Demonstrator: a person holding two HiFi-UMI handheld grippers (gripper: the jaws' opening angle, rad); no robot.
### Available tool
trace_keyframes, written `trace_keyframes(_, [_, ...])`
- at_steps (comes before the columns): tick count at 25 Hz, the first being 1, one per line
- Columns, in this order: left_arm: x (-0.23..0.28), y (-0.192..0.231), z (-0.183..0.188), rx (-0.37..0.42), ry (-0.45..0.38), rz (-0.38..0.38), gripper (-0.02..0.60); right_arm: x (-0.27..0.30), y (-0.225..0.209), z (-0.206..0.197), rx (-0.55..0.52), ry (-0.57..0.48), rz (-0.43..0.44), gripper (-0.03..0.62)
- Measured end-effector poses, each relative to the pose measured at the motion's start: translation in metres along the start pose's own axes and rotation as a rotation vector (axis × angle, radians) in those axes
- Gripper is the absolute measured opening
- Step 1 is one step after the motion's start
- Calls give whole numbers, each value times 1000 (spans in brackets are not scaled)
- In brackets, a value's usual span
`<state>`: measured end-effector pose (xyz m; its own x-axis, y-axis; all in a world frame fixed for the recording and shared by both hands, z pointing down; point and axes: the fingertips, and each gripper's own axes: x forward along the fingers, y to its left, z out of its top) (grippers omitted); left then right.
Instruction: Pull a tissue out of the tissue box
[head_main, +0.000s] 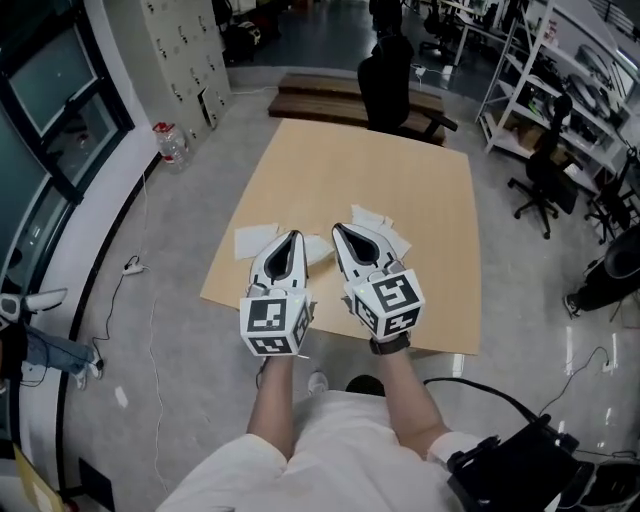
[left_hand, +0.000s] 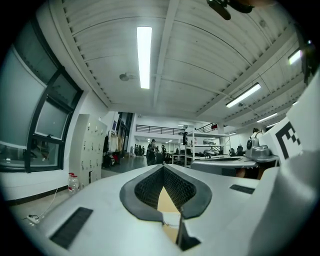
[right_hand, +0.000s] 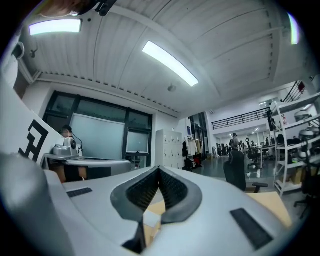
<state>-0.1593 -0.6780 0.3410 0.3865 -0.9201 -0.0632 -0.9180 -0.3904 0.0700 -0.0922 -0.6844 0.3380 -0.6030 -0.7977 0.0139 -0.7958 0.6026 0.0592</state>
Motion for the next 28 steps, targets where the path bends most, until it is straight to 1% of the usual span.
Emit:
trace_keyframes(4, [27, 30, -25, -46, 46, -30, 0, 31, -7, -19, -14, 54, 6, 2])
trace_keyframes(7, [45, 38, -45, -57, 90, -55, 0, 44, -18, -41, -10, 126, 22, 3])
trace_keyframes(9, [56, 41, -54, -58, 103, -64, 0, 53, -29, -51, -25, 156, 34, 2])
trace_keyframes(11, [71, 48, -62, -81, 107, -79, 0, 65, -43, -61, -35, 186, 39, 3])
trace_keyframes(13, [85, 60, -72, -112, 126, -87, 0, 80, -53, -77, -29, 238, 56, 2])
trace_keyframes(18, [99, 77, -119, -168, 207, -56, 0, 105, -61, -133, 9, 364, 113, 3])
trace_keyframes(21, [111, 88, -147, -187, 257, -44, 0, 121, -61, -169, -1, 437, 155, 3])
trace_keyframes(28, [130, 114, -191, -274, 310, -11, 0, 151, -55, -233, -35, 552, 228, 3])
